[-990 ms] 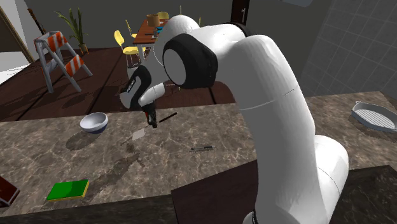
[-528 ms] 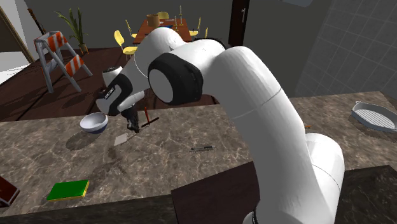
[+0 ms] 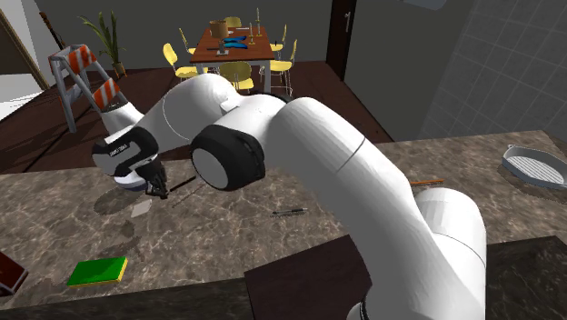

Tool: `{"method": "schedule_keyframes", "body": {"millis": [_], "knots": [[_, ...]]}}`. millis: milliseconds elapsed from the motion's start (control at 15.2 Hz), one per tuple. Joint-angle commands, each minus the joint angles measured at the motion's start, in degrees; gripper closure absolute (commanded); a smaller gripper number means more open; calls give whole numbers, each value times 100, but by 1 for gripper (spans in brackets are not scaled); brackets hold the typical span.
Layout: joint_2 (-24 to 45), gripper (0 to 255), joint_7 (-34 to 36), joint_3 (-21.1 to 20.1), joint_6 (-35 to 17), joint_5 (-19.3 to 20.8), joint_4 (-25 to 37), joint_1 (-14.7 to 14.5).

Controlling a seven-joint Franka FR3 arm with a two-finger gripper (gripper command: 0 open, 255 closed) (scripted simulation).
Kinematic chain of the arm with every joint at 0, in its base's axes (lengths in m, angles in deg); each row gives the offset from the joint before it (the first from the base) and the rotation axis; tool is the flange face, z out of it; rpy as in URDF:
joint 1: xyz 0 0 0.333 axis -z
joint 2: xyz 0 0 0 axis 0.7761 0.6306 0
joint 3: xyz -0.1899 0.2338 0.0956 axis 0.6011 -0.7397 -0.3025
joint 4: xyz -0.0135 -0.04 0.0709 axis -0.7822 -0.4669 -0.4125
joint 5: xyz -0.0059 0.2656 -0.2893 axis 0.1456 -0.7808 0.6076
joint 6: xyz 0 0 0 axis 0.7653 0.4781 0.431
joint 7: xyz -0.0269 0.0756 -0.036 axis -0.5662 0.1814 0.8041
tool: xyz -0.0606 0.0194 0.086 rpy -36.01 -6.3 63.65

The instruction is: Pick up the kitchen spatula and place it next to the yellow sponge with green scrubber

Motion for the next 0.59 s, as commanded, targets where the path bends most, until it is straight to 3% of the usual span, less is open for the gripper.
{"method": "schedule_keyframes", "body": {"millis": [0, 528], "knots": [[414, 255, 128, -14, 407, -3, 815, -148], [918, 255, 154, -9, 275, 0, 1186, -177]]}}
